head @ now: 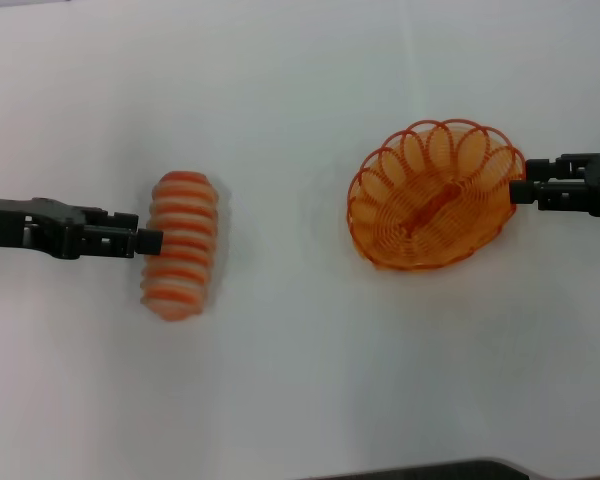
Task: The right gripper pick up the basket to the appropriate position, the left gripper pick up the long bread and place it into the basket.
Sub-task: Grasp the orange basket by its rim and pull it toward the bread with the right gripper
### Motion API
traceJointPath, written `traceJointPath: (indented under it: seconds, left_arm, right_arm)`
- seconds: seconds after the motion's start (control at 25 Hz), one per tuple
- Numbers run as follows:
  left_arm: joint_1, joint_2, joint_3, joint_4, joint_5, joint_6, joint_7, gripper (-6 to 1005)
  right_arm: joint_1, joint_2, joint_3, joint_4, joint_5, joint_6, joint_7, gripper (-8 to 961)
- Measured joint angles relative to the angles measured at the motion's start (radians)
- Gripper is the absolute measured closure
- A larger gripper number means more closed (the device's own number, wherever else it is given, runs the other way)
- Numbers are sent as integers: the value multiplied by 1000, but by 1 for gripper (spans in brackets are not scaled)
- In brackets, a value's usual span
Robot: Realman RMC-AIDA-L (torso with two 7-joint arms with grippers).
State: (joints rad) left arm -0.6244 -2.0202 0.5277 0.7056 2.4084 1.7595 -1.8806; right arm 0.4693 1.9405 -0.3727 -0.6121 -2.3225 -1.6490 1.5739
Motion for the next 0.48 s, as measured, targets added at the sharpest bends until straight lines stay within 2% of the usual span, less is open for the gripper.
traceJointPath:
  seconds: [0.48]
  left_arm:
    - [0, 1, 0, 0, 0, 0, 0, 309]
  right_arm:
    - [0, 0, 0, -2, 0, 0, 1, 336]
